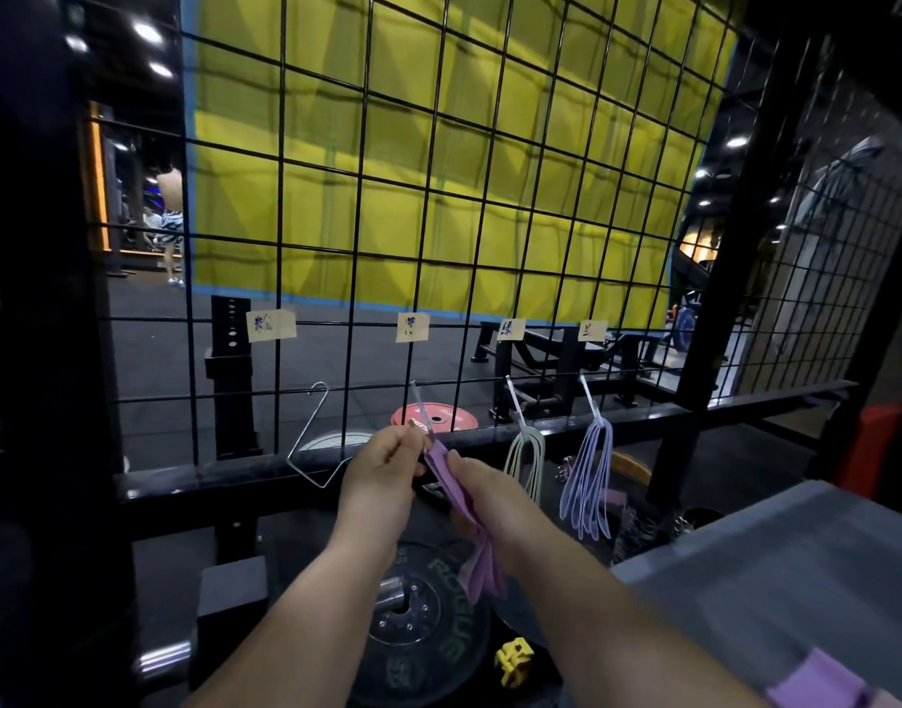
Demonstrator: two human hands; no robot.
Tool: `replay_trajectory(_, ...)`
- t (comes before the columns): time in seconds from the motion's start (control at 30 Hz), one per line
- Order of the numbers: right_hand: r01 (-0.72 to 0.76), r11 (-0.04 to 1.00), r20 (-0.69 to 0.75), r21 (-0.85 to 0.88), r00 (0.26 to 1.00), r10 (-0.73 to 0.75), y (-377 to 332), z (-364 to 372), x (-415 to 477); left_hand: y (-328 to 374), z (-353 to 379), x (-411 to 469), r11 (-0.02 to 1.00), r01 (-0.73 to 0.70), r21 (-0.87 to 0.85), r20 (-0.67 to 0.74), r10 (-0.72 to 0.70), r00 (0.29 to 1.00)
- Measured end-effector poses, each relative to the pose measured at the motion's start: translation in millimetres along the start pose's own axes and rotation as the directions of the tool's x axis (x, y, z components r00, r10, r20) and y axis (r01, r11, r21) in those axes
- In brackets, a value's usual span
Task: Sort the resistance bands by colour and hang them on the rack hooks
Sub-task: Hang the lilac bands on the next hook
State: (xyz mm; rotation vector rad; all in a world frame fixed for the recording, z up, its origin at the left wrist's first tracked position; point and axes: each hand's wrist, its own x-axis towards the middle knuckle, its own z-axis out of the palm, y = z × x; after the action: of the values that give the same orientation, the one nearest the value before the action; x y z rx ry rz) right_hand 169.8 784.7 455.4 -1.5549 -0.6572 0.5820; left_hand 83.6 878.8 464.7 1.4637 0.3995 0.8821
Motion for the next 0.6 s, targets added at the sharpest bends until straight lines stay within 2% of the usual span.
replay_trajectory(0.13,0.014,0.999,-0.037,-0.048,0.999,-0.016,8.0,2.5,1.4,-2.4,0.1,-1.7,0.998,-0.025,0.055,-0.029,0.026,0.999)
replay_trajectory(0.37,0.075,0.995,-0.020,-0.065,0.997,-0.076,6.7,4.1,-2.7,-1.3,0.3,-3.6,0.988,-0.091,0.121,-0.062,0.099,0.993)
replay_trajectory(0.6,0.053,0.998,-0.060,-0.025,0.997,-0.054,6.6,-2.0,-4.4,-8.5,1.9,2.4,0.999,-0.018,0.041,-0.057,0.020,0.998)
